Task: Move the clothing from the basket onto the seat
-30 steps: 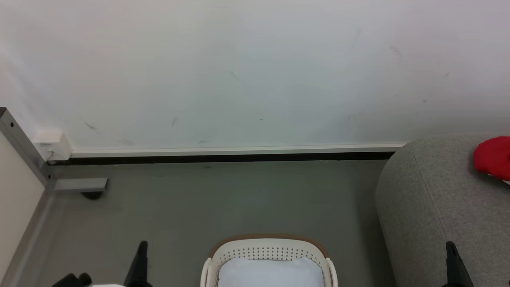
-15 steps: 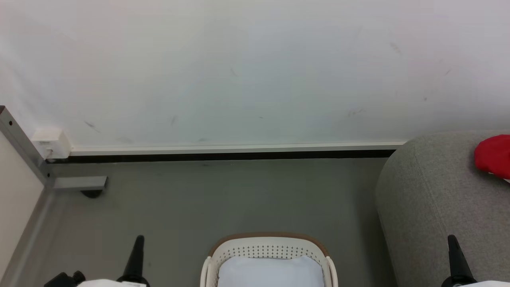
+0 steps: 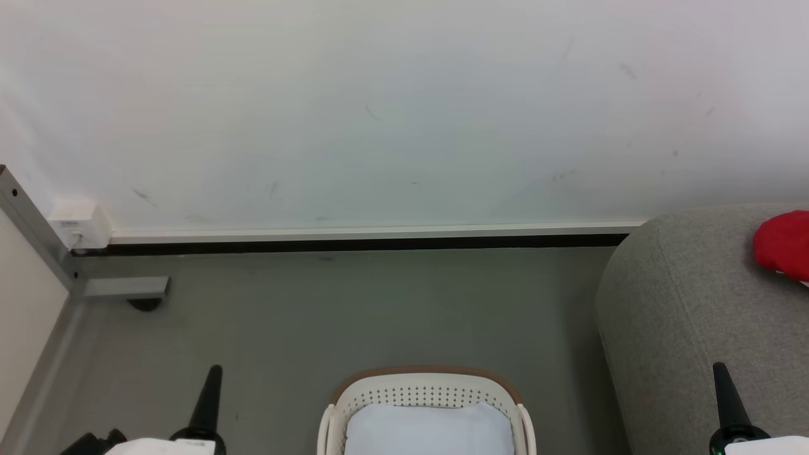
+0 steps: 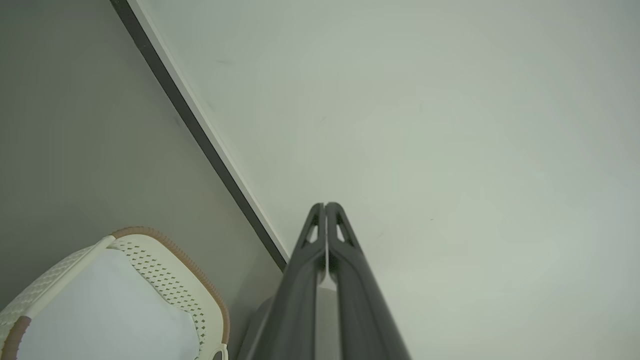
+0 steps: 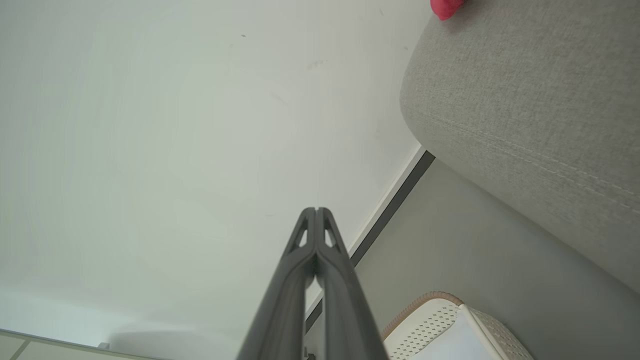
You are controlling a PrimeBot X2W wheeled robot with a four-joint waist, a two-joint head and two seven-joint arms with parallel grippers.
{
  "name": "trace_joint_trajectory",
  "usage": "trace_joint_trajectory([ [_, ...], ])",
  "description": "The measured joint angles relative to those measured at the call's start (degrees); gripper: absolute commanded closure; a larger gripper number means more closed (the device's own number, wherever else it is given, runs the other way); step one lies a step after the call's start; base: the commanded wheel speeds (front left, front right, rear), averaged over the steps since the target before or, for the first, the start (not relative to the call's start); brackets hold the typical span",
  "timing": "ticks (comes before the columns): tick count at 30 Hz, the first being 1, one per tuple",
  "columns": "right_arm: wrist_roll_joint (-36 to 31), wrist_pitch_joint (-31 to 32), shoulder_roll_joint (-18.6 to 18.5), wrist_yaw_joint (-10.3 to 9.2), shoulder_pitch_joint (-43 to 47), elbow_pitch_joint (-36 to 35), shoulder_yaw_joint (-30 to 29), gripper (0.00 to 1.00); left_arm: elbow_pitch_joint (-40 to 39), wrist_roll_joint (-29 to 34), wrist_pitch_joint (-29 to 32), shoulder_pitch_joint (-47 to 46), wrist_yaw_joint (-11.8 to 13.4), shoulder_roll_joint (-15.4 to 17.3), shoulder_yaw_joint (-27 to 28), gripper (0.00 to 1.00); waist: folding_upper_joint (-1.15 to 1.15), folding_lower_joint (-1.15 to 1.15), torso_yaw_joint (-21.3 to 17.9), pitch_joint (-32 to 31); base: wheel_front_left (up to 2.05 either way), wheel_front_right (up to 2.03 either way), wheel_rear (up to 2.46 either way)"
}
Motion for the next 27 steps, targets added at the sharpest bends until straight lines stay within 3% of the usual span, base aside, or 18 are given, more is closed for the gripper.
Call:
trace_joint_trajectory([
  [27,12.95,3.49,-0.18,-0.01,-1.4,-1.09,-0.65,1.0,-1.04,-12.67,3.46,-1.47,-0.13,0.04,1.96,1.0,0.0,0.0,-0.08,0.82,0.0,0.0,0.0],
])
